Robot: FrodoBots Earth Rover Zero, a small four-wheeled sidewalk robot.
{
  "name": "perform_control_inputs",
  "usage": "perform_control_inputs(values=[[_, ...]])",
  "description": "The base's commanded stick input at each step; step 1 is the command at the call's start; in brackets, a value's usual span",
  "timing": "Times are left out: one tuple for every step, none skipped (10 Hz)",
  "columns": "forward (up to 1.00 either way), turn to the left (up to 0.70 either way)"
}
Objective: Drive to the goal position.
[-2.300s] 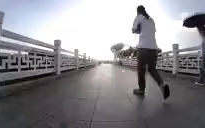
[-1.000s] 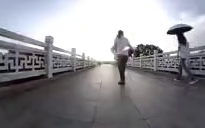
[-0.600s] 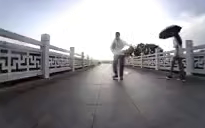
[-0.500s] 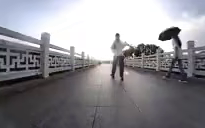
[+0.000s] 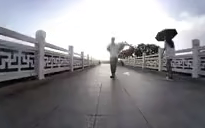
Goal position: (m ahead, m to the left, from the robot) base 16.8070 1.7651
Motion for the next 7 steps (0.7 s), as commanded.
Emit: perform_control_inputs(values=[[0.45, 0.0], [0.45, 0.0], [0.45, 0.0], [0.45, 0.0], [0.45, 0.0], [0.45, 0.0], [0.45, 0.0]])
